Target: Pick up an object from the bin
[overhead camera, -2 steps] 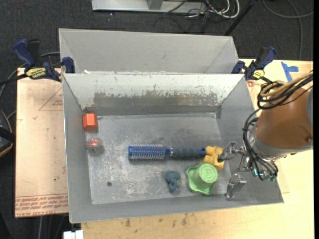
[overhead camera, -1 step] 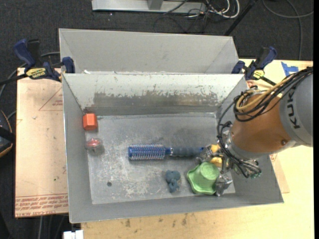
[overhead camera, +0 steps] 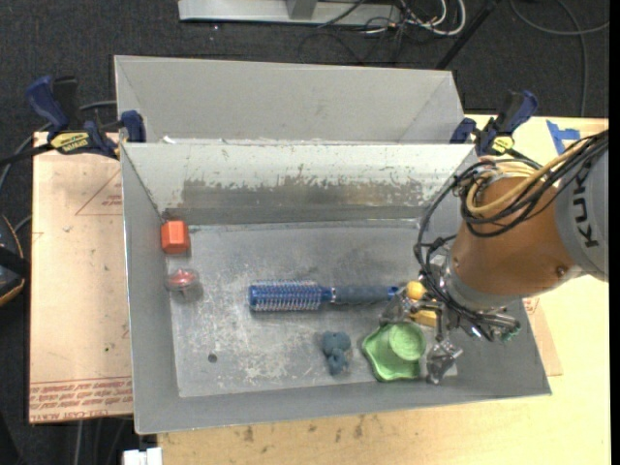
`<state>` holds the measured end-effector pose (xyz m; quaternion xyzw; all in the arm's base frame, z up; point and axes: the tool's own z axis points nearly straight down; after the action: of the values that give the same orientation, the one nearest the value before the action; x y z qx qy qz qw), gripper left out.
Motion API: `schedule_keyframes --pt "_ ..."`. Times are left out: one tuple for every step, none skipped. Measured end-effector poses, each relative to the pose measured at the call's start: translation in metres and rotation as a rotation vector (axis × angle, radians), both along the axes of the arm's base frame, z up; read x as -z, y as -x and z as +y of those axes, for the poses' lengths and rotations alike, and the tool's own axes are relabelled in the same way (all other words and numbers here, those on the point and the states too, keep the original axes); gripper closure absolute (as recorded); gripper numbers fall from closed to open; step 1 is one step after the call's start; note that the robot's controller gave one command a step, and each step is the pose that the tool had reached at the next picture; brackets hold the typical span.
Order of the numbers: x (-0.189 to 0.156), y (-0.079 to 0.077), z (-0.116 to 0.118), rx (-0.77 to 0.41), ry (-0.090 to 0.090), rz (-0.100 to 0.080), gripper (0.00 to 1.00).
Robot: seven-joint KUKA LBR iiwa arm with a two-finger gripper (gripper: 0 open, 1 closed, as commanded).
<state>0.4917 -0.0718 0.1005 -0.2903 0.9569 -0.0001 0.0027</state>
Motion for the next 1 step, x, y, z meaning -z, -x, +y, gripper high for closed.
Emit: schedule_keyframes --pt "0.0005 -0.0072 -0.0012 -0.268 0.001 0.001 0.0"
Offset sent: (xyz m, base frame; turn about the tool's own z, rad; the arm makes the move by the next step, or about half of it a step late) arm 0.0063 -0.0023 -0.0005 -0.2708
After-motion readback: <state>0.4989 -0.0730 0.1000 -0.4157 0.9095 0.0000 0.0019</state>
